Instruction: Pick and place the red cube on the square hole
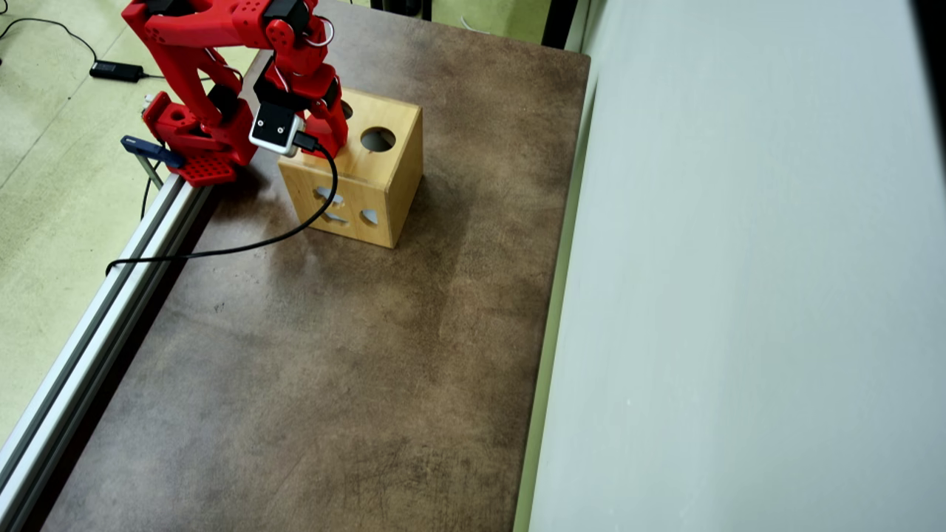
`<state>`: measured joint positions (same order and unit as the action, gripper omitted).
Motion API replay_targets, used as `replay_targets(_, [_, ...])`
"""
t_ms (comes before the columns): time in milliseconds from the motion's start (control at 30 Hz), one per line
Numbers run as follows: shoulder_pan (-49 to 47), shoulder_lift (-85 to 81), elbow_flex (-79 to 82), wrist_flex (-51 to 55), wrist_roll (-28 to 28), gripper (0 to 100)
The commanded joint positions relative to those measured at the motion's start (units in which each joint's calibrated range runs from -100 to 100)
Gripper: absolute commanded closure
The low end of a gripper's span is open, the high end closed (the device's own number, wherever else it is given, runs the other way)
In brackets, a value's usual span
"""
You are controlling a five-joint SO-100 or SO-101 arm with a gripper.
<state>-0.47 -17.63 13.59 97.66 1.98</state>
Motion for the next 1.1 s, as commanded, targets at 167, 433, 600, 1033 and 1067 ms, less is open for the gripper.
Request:
replay_targets(167, [0.2, 0.3, -0.1, 0.3, 0.2, 99])
replay_targets(433, [0.2, 0.3, -0.1, 0.3, 0.0, 99])
replay_targets(600, [0.2, 0.3, -0.1, 0.3, 0.0, 99])
replay_targets(1033, [-0.4, -0.3, -0.1, 0.3, 0.2, 99])
replay_targets(1067, [0.1, -0.6, -0.2, 0.2, 0.2, 99])
